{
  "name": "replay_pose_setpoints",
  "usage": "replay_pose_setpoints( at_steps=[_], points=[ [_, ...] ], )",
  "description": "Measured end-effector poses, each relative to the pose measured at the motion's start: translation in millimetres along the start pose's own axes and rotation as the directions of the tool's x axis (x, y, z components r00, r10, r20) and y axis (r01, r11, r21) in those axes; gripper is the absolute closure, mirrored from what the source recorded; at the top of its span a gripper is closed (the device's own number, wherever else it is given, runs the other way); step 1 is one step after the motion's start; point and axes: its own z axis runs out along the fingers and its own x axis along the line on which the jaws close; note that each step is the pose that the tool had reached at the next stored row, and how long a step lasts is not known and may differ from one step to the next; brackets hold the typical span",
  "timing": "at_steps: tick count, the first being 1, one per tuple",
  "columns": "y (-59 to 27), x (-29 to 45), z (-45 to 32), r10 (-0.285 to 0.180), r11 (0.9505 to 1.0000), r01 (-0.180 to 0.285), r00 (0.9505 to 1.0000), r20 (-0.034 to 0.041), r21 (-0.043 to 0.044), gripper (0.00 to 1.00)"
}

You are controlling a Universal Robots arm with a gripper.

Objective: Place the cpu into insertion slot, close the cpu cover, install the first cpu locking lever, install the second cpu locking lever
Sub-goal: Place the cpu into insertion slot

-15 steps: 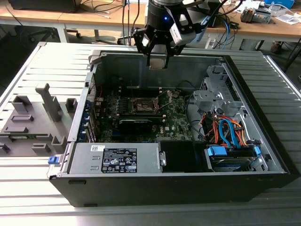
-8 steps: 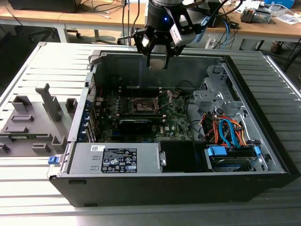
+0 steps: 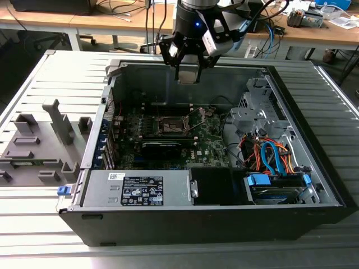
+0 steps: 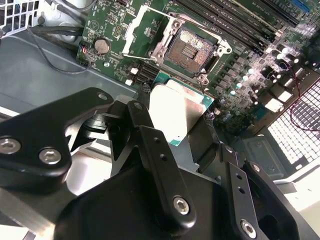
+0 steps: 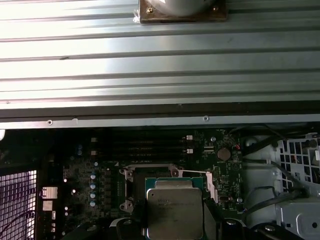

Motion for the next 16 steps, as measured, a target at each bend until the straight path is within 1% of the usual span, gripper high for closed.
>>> replay_pose_setpoints(
  at_steps=[16],
  points=[
    [-1.3,-0.1,3.6,0.0,1.0,0.0,1.0,0.0,0.0,0.46]
  ],
)
